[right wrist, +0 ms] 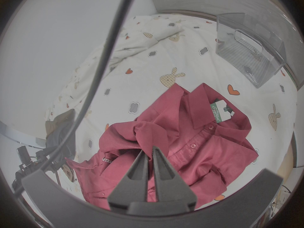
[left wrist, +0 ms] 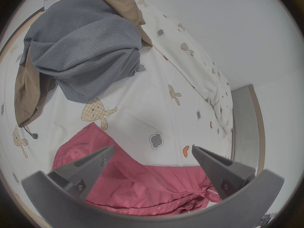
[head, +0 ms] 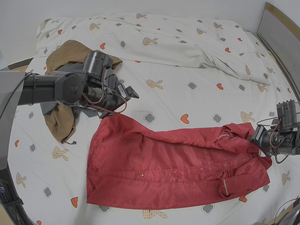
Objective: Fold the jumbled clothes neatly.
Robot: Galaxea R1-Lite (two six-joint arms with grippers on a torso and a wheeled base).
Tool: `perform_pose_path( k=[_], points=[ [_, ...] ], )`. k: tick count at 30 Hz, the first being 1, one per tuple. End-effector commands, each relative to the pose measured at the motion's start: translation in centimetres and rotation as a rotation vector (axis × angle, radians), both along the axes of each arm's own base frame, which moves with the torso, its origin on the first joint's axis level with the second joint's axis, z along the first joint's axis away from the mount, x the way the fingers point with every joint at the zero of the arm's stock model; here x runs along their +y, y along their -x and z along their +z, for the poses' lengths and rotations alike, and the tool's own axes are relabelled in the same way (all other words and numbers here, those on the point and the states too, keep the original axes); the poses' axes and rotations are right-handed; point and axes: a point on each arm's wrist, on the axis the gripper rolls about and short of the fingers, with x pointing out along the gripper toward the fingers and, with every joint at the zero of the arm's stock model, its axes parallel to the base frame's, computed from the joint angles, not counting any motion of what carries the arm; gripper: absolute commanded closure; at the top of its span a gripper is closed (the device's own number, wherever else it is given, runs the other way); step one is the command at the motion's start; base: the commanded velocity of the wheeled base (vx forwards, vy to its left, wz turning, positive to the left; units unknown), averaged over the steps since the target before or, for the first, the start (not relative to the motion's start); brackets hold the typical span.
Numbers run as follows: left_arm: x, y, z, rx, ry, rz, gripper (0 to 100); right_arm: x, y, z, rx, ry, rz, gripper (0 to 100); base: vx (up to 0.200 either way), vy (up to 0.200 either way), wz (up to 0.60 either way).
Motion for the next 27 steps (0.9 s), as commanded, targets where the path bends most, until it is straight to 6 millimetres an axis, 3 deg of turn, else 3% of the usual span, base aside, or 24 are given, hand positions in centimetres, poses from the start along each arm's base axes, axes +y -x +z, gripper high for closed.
perform_pose_path(
  k=[1,8,16,17,27],
  points=[
    [-0.54,-1.66,-1.55,0.04,-0.015,0.013,0,-0.16,0.65,-0.53,-0.02,-0.005,0.002,100,0.0,0.0,0.0],
    [-0.23,-2.46,-2.21,0.091,-0.036,0.027,0,-0.17,0.69,-0.68,-0.033,-0.008,0.002,100,0.0,0.0,0.0],
    [-0.01,-2.44,-1.52,0.105,-0.029,0.037,0,-0.18,0.74,-0.9,-0.024,-0.006,0.002,100,0.0,0.0,0.0],
    [-0.03,-2.49,-1.6,0.112,-0.032,0.037,100,-0.18,0.76,-0.86,-0.026,-0.006,0.002,100,0.0,0.0,0.0],
    [-0.19,-2.32,-2.03,0.149,-0.047,0.026,100,-0.22,0.75,-0.93,-0.023,-0.006,-0.002,100,0.0,0.0,0.0]
  ],
)
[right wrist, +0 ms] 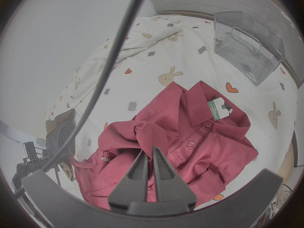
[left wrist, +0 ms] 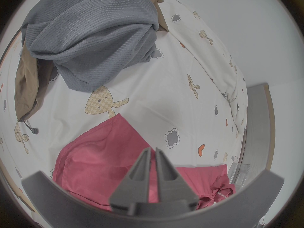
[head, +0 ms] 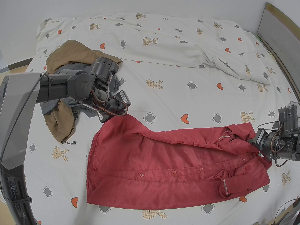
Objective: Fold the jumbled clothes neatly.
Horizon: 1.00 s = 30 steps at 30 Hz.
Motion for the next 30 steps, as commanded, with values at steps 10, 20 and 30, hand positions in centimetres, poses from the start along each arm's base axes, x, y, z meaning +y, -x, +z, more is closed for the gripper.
perform_pose_path(
  k=[10,20,30],
  points=[
    [1.2,1.4,1.6,0.032,-0.015,0.01,100,0.0,-0.1,-0.2,0.009,0.003,-0.005,100,0.0,0.0,0.0],
    [1.8,2.8,3.4,0.043,-0.037,-0.005,100,0.0,-0.2,-0.2,0.01,0.003,0.0,100,0.0,0.0,0.0],
    [0.8,1.9,1.9,0.145,-0.061,-0.014,0,0.1,-0.1,-0.2,0.01,0.003,0.003,100,0.0,0.0,0.0]
  ],
)
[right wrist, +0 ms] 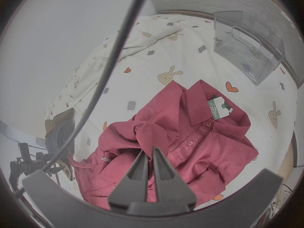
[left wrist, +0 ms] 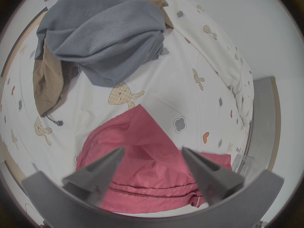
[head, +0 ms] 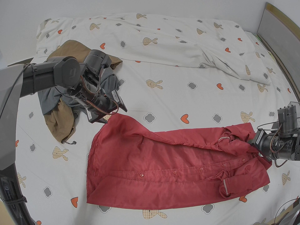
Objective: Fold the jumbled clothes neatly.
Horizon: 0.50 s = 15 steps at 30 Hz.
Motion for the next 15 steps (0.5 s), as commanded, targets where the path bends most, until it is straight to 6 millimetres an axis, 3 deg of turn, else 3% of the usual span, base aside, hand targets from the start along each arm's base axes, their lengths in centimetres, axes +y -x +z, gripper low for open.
perform_pose_path(
  k=[1,5,6,10,14,15],
  points=[
    [-1.0,-0.7,-1.1,0.068,0.014,-0.005,0,0.1,0.0,0.0,0.001,0.0,0.005,100,0.0,0.0,0.0],
    [-1.3,-0.4,-3.1,0.243,0.054,-0.025,0,0.3,0.1,0.0,0.0,0.001,0.013,100,0.0,0.0,0.0],
    [-1.4,-0.3,-5.1,0.379,0.064,-0.013,0,0.3,0.2,-0.2,0.005,0.002,0.017,100,0.0,0.0,0.0],
    [-1.2,0.0,-9.6,0.634,-0.024,0.034,0,0.4,0.3,-0.2,0.003,0.002,0.02,100,0.0,0.0,0.0],
    [-1.0,0.4,-12.7,0.812,-0.104,0.053,0,0.4,0.3,-0.1,0.002,0.001,0.02,100,0.0,0.0,0.0],
    [-1.0,0.4,-12.7,0.812,-0.104,0.053,0,0.4,0.3,-0.1,0.002,0.001,0.02,100,0.0,0.0,0.0]
  ],
)
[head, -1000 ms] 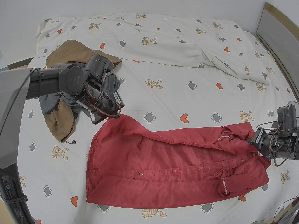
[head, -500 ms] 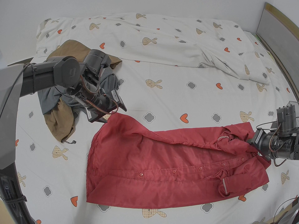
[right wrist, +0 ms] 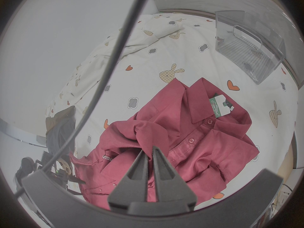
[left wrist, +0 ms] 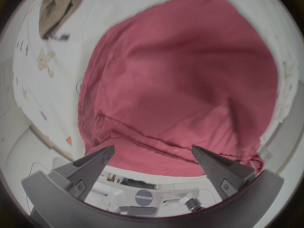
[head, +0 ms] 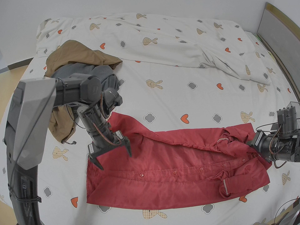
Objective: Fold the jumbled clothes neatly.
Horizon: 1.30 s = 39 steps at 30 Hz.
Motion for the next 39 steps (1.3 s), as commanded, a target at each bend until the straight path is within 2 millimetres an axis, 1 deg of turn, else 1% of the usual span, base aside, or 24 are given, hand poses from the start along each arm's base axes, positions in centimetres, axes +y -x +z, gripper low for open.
perform_pose_path(
  k=[1,4,7,8,9,10,14,17,18,19,20,21,22,23,24,25,27,29,30,31,32,34,37,39],
  points=[
    [-0.2,-0.2,-5.3,0.23,-0.091,-0.002,0,0.1,0.1,0.0,-0.002,-0.001,0.005,100,0.0,0.0,0.0],
    [-0.2,0.7,-4.9,0.286,-0.124,-0.025,0,0.0,0.1,0.0,-0.001,-0.001,0.004,100,0.0,0.0,0.0],
    [0.1,2.5,-3.4,0.39,-0.197,-0.124,0,-0.2,0.1,0.0,0.001,-0.001,-0.006,100,0.0,0.0,0.0],
    [0.0,3.0,-2.6,0.381,-0.194,-0.153,0,-0.1,0.1,0.0,0.001,-0.001,-0.004,100,0.0,0.0,0.0],
    [0.1,3.6,-0.3,0.31,-0.173,-0.188,0,-0.2,0.1,-0.1,0.002,0.0,-0.006,100,0.0,0.0,0.0],
    [0.3,4.2,1.2,0.265,-0.163,-0.212,0,-0.2,0.1,-0.1,0.004,0.0,-0.006,100,0.0,0.0,0.0],
    [0.6,5.8,4.4,0.16,-0.195,-0.264,0,-0.2,0.3,-0.3,0.011,0.002,-0.006,100,0.0,0.0,0.0],
    [0.9,7.5,7.3,0.042,-0.233,-0.359,0,-0.2,0.3,-0.4,0.014,0.003,-0.006,100,0.0,0.0,0.0],
    [1.2,8.9,9.4,-0.034,-0.232,-0.418,0,-0.3,0.3,-0.4,0.013,0.002,-0.007,100,0.0,0.0,0.0],
    [1.4,9.8,10.6,-0.079,-0.222,-0.452,0,-0.3,0.3,-0.4,0.013,0.002,-0.009,100,0.0,0.0,0.0],
    [1.9,11.4,12.6,-0.159,-0.199,-0.507,0,-0.3,0.3,-0.4,0.013,0.002,-0.007,100,0.0,0.0,0.0],
    [2.2,12.4,13.8,-0.207,-0.187,-0.538,0,-0.3,0.3,-0.4,0.013,0.002,-0.007,100,0.0,0.0,0.0],
    [2.6,13.9,15.6,-0.3,-0.164,-0.573,0,-0.3,0.3,-0.4,0.013,0.002,-0.007,100,0.0,0.0,0.0],
    [2.8,14.3,16.1,-0.331,-0.156,-0.578,0,-0.3,0.3,-0.4,0.013,0.002,-0.007,100,0.0,0.0,0.0],
    [3.2,15.7,18.4,-0.505,-0.11,-0.583,0,-0.2,0.3,-0.4,0.014,0.003,-0.006,100,0.0,0.0,0.0],
    [3.2,15.8,19.5,-0.675,-0.065,-0.556,0,-0.2,0.3,-0.4,0.016,0.003,-0.003,100,0.0,0.0,0.0],
    [2.4,14.2,16.1,-0.748,-0.048,-0.534,0,-0.1,0.3,-0.4,0.014,0.001,0.001,100,0.0,0.0,0.0],
    [1.7,11.9,11.7,-0.846,-0.031,-0.488,0,0.0,0.1,-0.4,0.016,0.002,0.004,100,0.0,0.0,0.0],
    [1.5,11.3,10.6,-0.88,-0.023,-0.477,0,0.0,0.1,-0.4,0.016,0.002,0.004,100,0.0,0.0,0.0],
    [0.7,9.7,7.8,-0.921,-0.007,-0.454,0,0.1,0.1,-0.4,0.014,0.001,0.006,100,0.0,0.0,0.0],
    [0.1,8.7,6.2,-0.91,0.001,-0.428,0,0.1,0.1,-0.4,0.013,0.001,0.004,100,0.0,0.0,0.0],
    [-0.8,7.2,5.0,-0.881,0.021,-0.37,0,0.1,0.1,-0.3,0.01,0.0,0.004,100,0.0,0.0,0.0],
    [-3.1,3.2,3.7,-0.805,0.081,-0.179,0,0.1,0.1,-0.2,0.007,0.001,0.005,100,0.0,0.0,0.0],
    [-3.8,1.8,3.6,-0.771,0.089,-0.113,0,0.0,0.1,-0.1,0.004,0.001,0.004,100,0.0,0.0,0.0]
  ],
)
